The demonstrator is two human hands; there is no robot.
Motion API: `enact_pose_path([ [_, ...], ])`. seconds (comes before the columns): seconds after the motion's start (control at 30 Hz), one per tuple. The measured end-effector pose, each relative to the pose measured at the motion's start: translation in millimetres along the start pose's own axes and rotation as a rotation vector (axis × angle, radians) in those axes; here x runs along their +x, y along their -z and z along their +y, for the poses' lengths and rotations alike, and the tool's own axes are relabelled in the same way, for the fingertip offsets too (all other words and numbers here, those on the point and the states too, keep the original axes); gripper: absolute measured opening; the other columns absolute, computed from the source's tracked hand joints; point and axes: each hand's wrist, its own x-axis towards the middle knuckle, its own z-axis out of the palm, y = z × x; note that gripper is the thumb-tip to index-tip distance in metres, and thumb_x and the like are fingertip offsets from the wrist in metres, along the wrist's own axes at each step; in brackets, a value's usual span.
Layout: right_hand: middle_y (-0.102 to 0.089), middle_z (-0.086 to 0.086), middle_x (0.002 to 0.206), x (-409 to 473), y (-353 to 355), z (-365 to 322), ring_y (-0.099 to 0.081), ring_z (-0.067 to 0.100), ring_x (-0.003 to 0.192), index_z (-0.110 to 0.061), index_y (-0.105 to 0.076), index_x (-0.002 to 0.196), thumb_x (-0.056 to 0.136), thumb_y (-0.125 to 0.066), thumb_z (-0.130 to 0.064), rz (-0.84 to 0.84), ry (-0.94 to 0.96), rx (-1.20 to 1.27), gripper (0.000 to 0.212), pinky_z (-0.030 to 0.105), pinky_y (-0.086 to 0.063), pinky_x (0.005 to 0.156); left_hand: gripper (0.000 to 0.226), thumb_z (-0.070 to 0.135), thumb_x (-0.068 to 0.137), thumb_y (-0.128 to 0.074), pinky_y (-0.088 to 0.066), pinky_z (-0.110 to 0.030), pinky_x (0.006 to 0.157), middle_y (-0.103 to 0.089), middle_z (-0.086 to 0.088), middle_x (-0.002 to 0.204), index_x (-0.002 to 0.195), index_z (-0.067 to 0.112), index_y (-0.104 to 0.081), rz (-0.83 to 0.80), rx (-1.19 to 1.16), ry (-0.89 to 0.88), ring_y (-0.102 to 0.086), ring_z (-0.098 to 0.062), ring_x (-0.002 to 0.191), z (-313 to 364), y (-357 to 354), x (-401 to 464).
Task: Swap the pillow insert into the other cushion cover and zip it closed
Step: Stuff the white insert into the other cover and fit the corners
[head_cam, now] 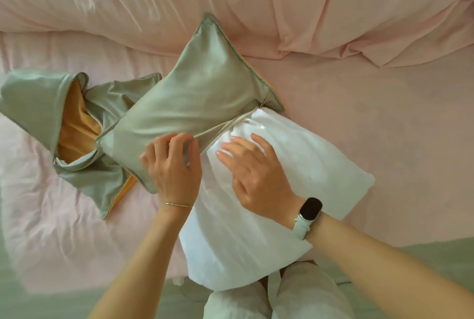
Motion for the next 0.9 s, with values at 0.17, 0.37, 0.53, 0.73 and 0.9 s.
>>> enact_pose_path([
  [0.17, -0.061, 0.016, 0.120, -9, -30, -35, -0.048, 0.032, 0.123, -0.003, -0.066, 0.110, 0.076, -0.047, -0.005, -0.158, 0.084, -0.126, 0.039, 0.057, -0.029, 0.105, 0.014, 0.016, 0.086, -0.054, -0.040, -0.021, 0.061, -0.058, -0.008, 0.071, 0.080, 0.004, -0.058, -0.155, -0.200, 0.146, -0.046, -0.011, 0.066, -41, 19, -29],
  [0.37, -0.047, 0.015, 0.138, -21, -51, -39, -0.033, 0.032, 0.136, -0.006, -0.054, 0.128, 0.082, -0.050, -0.018, -0.393, 0.234, -0.310, 0.048, 0.054, -0.019, 0.112, 0.018, 0.025, 0.083, -0.062, -0.045, -0.025, 0.064, -0.061, -0.008, 0.081, 0.085, 0.007, -0.057, -0.138, -0.152, 0.068, -0.052, -0.016, 0.074, -76, 21, -56],
  [0.53, -0.038, 0.005, 0.146, 13, -68, -11, -0.021, 0.023, 0.139, -0.019, -0.040, 0.140, 0.087, -0.035, -0.035, -0.543, 0.147, -0.400, 0.055, 0.057, 0.003, 0.110, 0.035, 0.026, 0.084, -0.059, -0.042, -0.023, 0.090, -0.061, -0.016, 0.108, 0.109, 0.001, -0.058, -0.220, -0.225, 0.107, -0.052, -0.020, 0.102, -85, -7, -44],
  [0.73, -0.042, 0.003, 0.144, 72, -92, 7, -0.031, 0.024, 0.137, -0.021, -0.040, 0.140, 0.085, -0.030, -0.039, -0.564, 0.047, -0.500, 0.058, 0.058, 0.000, 0.108, 0.021, 0.022, 0.079, -0.052, -0.036, -0.022, 0.064, -0.060, -0.010, 0.080, 0.086, 0.003, -0.059, -0.200, -0.231, 0.210, -0.056, -0.026, 0.072, -89, -27, 30],
  [0.9, -0.050, 0.005, 0.136, 87, -99, 18, -0.042, 0.027, 0.128, -0.020, -0.047, 0.136, 0.080, -0.033, -0.038, -0.558, 0.025, -0.479, 0.060, 0.043, 0.012, 0.111, 0.021, 0.030, 0.080, -0.053, -0.040, -0.025, 0.050, -0.061, -0.003, 0.080, 0.074, 0.013, -0.063, -0.190, -0.144, 0.195, -0.058, -0.022, 0.068, -89, -21, 29],
])
